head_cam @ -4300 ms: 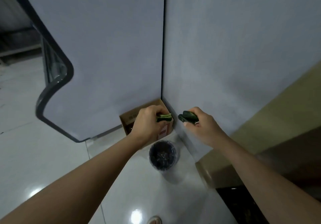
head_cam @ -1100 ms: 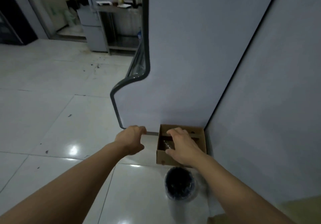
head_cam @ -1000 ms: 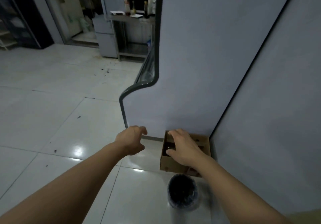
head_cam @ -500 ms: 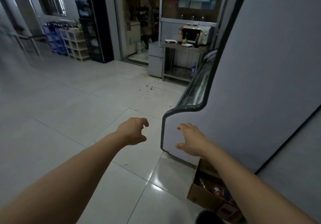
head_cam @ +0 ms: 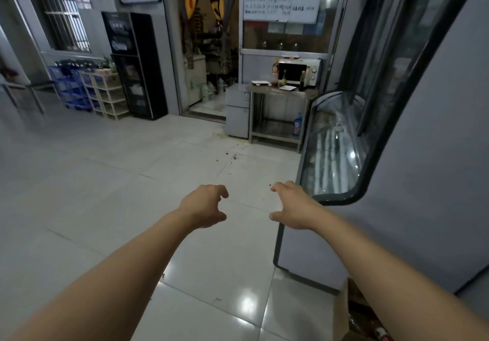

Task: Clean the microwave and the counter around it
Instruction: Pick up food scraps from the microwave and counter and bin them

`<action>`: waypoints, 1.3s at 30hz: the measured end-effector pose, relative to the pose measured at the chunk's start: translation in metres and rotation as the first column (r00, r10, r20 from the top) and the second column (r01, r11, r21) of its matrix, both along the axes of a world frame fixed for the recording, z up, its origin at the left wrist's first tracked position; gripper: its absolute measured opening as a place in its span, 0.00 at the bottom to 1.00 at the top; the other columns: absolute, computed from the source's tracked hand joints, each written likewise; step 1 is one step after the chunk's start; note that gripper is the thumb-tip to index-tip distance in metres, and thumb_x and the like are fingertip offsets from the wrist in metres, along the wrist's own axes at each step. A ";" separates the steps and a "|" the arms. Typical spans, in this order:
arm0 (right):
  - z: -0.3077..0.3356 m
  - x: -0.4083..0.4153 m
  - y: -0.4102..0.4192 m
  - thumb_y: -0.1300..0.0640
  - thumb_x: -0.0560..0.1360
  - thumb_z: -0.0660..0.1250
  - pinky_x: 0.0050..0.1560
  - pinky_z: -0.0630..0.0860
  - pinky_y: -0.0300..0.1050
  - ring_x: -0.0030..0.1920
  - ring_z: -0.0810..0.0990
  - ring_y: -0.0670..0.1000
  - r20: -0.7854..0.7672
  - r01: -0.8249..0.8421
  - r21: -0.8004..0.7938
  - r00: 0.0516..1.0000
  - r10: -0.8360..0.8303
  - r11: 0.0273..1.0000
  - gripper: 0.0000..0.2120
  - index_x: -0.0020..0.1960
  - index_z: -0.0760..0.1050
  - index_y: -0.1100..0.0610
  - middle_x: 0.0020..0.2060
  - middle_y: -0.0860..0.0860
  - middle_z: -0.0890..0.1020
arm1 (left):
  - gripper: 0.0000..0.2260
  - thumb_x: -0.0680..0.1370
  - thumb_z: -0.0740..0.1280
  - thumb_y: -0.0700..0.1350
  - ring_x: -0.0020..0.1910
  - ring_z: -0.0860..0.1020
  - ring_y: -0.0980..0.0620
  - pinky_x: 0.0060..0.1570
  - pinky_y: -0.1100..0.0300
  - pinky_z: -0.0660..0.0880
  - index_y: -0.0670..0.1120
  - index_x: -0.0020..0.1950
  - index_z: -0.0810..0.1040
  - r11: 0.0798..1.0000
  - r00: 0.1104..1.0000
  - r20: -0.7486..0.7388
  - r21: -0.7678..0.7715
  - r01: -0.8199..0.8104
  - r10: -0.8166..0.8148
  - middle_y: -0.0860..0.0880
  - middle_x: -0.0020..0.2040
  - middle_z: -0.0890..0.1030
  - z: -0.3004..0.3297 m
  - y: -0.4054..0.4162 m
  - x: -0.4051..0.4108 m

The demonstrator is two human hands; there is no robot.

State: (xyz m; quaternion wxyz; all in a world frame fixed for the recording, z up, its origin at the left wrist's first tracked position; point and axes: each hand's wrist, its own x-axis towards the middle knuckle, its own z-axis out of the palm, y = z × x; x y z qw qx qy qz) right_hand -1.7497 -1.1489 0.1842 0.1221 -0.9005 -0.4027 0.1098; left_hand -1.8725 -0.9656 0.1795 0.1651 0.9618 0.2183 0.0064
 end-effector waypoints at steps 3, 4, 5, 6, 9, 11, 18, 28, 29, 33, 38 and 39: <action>0.009 0.013 0.037 0.49 0.74 0.67 0.66 0.67 0.50 0.70 0.62 0.54 0.011 0.011 0.002 1.000 -0.011 1.000 0.33 0.74 0.56 0.52 0.70 0.53 0.62 | 0.23 0.72 0.71 0.46 0.57 0.76 0.51 0.54 0.54 0.76 0.52 0.65 0.71 1.000 0.999 0.031 -0.004 0.015 -0.014 0.51 0.61 0.76 0.010 0.041 0.015; 0.011 0.019 0.049 0.48 0.74 0.67 0.66 0.67 0.50 0.70 0.62 0.54 0.014 0.011 0.003 1.000 -0.011 1.000 0.33 0.74 0.56 0.52 0.70 0.53 0.62 | 0.23 0.72 0.71 0.46 0.57 0.75 0.51 0.54 0.53 0.76 0.52 0.66 0.70 1.000 0.999 0.041 -0.005 0.021 -0.021 0.51 0.61 0.76 0.012 0.054 0.021; 0.013 0.025 0.061 0.48 0.74 0.67 0.66 0.67 0.50 0.70 0.62 0.54 0.020 0.012 0.007 1.000 -0.012 1.000 0.33 0.73 0.56 0.52 0.70 0.53 0.62 | 0.24 0.72 0.71 0.46 0.57 0.75 0.51 0.54 0.54 0.76 0.52 0.66 0.70 1.000 0.998 0.050 -0.004 0.027 -0.027 0.50 0.61 0.76 0.014 0.066 0.029; 0.014 0.033 0.073 0.49 0.74 0.67 0.66 0.67 0.50 0.69 0.62 0.54 0.027 0.013 0.012 1.000 -0.013 1.000 0.33 0.73 0.56 0.53 0.70 0.53 0.62 | 0.24 0.72 0.71 0.46 0.57 0.75 0.51 0.55 0.53 0.76 0.52 0.66 0.70 0.999 0.998 0.058 -0.005 0.032 -0.031 0.50 0.61 0.76 0.015 0.077 0.038; 0.015 0.063 0.111 0.49 0.74 0.67 0.65 0.67 0.50 0.69 0.63 0.54 0.051 0.018 0.024 0.999 -0.019 1.000 0.33 0.74 0.56 0.53 0.70 0.53 0.63 | 0.24 0.72 0.71 0.46 0.56 0.76 0.51 0.54 0.53 0.76 0.52 0.66 0.70 0.999 0.996 0.072 -0.006 0.048 -0.047 0.50 0.61 0.76 0.019 0.112 0.069; 0.015 0.087 0.135 0.49 0.74 0.67 0.65 0.68 0.50 0.69 0.64 0.54 0.052 0.018 0.024 0.998 -0.019 1.000 0.33 0.74 0.55 0.53 0.70 0.53 0.63 | 0.24 0.72 0.72 0.46 0.56 0.76 0.51 0.54 0.53 0.76 0.52 0.66 0.70 0.998 0.995 0.076 -0.001 0.060 -0.060 0.50 0.61 0.76 0.020 0.134 0.094; 0.016 0.200 0.215 0.49 0.74 0.67 0.64 0.70 0.51 0.68 0.65 0.55 0.047 0.034 0.046 0.998 -0.036 0.998 0.33 0.73 0.56 0.52 0.70 0.53 0.63 | 0.23 0.72 0.71 0.46 0.57 0.75 0.51 0.53 0.53 0.76 0.52 0.65 0.70 0.996 0.996 0.053 0.037 0.075 -0.077 0.51 0.61 0.76 0.022 0.214 0.205; 0.027 0.344 0.329 0.47 0.73 0.68 0.65 0.68 0.50 0.69 0.65 0.54 0.084 0.056 0.061 0.995 -0.061 0.997 0.33 0.73 0.58 0.51 0.70 0.52 0.64 | 0.23 0.72 0.72 0.46 0.57 0.75 0.51 0.53 0.53 0.76 0.52 0.65 0.71 0.993 0.990 0.085 0.034 0.113 -0.116 0.51 0.61 0.77 0.031 0.318 0.351; 0.027 0.358 0.341 0.48 0.73 0.68 0.65 0.68 0.50 0.69 0.65 0.54 0.087 0.058 0.063 0.994 -0.064 0.996 0.33 0.73 0.58 0.51 0.70 0.52 0.64 | 0.23 0.72 0.72 0.46 0.56 0.75 0.51 0.53 0.54 0.76 0.52 0.65 0.71 0.992 0.988 0.090 0.032 0.121 -0.124 0.51 0.60 0.77 0.031 0.331 0.367; 0.027 0.414 0.391 0.48 0.73 0.68 0.68 0.66 0.51 0.71 0.63 0.55 0.102 0.078 0.057 0.991 -0.084 0.995 0.33 0.73 0.57 0.52 0.71 0.53 0.63 | 0.23 0.71 0.72 0.47 0.57 0.75 0.52 0.53 0.55 0.75 0.52 0.65 0.71 0.985 0.978 0.117 0.034 0.168 -0.170 0.51 0.60 0.76 0.028 0.385 0.434; 0.033 0.488 0.455 0.48 0.74 0.67 0.68 0.66 0.52 0.71 0.62 0.55 0.091 0.160 0.039 0.982 -0.163 0.986 0.33 0.73 0.57 0.52 0.71 0.53 0.62 | 0.24 0.72 0.72 0.48 0.57 0.75 0.51 0.55 0.53 0.75 0.53 0.66 0.70 0.970 0.965 0.103 0.044 0.239 -0.242 0.51 0.61 0.76 0.034 0.461 0.523; 0.035 0.501 0.466 0.48 0.74 0.67 0.68 0.66 0.52 0.71 0.61 0.55 0.081 0.179 0.043 0.980 -0.182 0.983 0.33 0.73 0.57 0.52 0.72 0.53 0.62 | 0.24 0.72 0.72 0.47 0.57 0.75 0.51 0.55 0.53 0.75 0.52 0.66 0.70 0.967 0.962 0.099 0.045 0.250 -0.254 0.51 0.61 0.76 0.037 0.476 0.541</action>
